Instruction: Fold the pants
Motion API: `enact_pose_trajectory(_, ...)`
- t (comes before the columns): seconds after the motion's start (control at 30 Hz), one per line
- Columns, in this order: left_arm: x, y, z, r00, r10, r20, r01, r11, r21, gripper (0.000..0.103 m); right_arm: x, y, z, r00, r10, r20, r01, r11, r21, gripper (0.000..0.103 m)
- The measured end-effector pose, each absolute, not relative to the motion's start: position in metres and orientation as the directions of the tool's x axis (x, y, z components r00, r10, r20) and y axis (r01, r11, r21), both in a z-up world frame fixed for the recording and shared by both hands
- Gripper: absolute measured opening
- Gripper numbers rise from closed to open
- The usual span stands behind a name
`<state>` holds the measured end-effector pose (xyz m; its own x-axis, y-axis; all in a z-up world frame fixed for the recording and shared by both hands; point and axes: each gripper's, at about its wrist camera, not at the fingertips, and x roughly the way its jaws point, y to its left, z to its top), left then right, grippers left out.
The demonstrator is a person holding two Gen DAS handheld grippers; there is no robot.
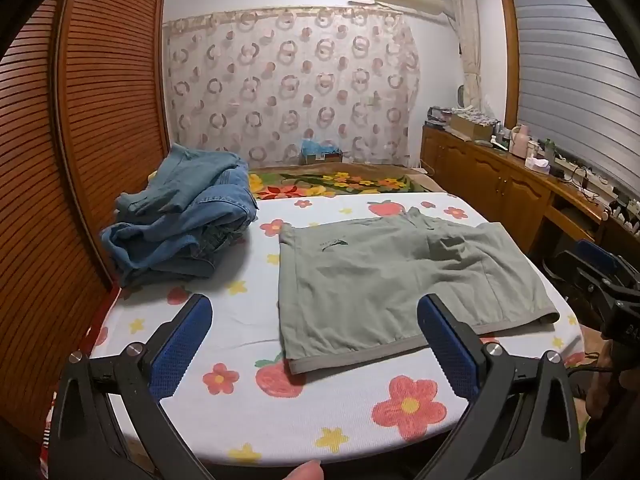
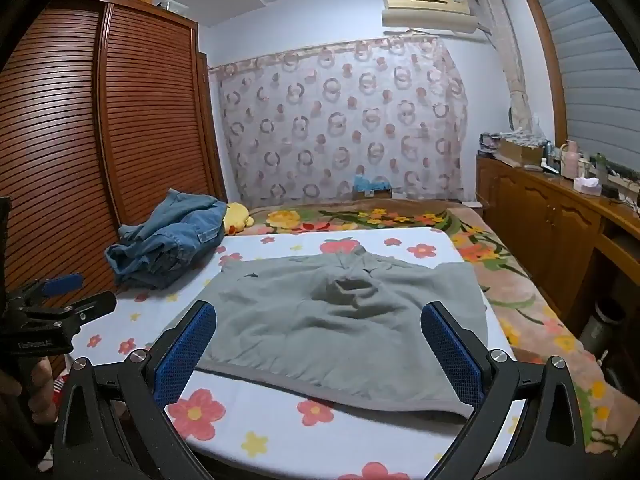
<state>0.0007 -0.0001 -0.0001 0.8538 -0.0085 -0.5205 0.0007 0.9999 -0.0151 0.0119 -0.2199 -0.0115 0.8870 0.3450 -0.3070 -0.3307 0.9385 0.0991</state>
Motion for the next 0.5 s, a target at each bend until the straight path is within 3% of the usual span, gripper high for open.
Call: enact_pose_trajectory(0.5,-0.0051,0.0015,0.0016,0.865,0.0,-0.501,-0.006,1.0,-0.01,0.103,0.0088,-0.2185,-0.0123,0.887,0.342,-0.31,-0.328,0.939,0.099,0.103)
